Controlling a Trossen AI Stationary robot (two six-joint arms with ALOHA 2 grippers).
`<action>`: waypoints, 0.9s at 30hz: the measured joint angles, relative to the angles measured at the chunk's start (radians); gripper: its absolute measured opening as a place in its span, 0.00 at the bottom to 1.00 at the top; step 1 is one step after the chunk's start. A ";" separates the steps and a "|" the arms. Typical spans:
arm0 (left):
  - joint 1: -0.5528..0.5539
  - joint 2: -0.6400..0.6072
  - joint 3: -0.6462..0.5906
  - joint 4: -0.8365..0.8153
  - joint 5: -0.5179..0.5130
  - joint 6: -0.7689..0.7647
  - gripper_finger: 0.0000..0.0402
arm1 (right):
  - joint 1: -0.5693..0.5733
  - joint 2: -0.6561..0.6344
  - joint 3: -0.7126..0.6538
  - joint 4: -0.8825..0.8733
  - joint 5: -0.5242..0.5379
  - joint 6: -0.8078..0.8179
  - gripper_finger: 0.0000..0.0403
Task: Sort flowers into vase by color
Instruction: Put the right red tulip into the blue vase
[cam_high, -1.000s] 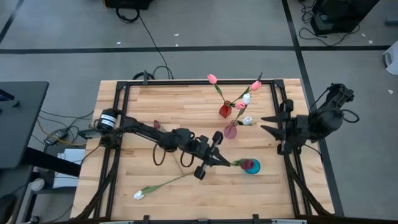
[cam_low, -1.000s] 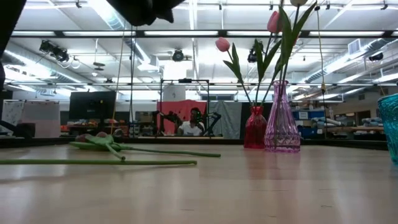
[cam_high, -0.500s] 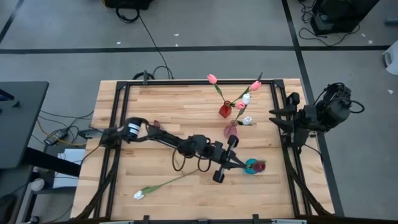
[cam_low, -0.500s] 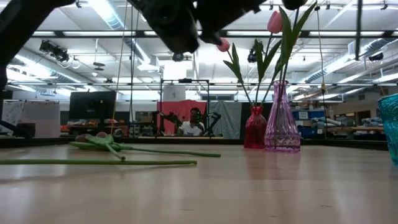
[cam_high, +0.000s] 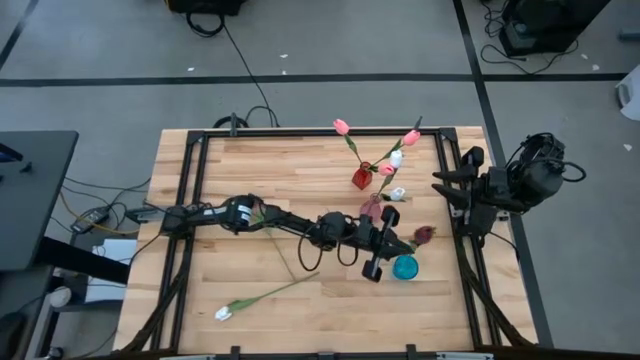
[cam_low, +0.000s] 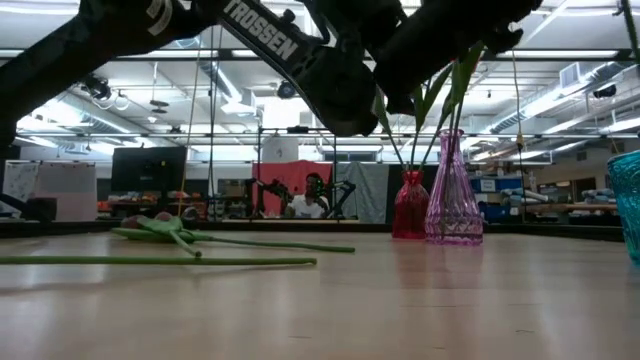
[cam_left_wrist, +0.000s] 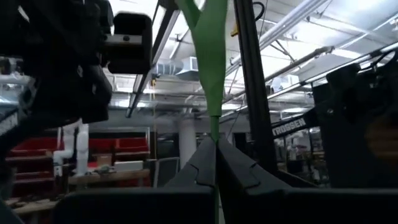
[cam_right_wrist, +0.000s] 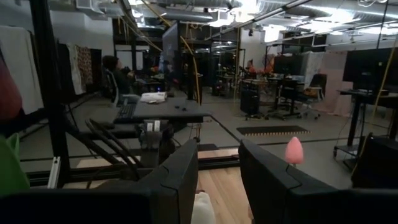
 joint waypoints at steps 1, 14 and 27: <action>0.000 0.007 0.010 0.001 0.005 -0.018 0.02 | 0.000 0.000 0.000 -0.003 0.006 0.000 0.32; -0.019 0.019 0.017 -0.066 0.011 -0.011 0.02 | 0.000 0.000 -0.001 -0.046 0.021 0.045 0.32; -0.027 0.019 0.016 -0.081 -0.005 0.034 0.02 | 0.000 0.000 -0.001 -0.044 0.020 0.045 0.32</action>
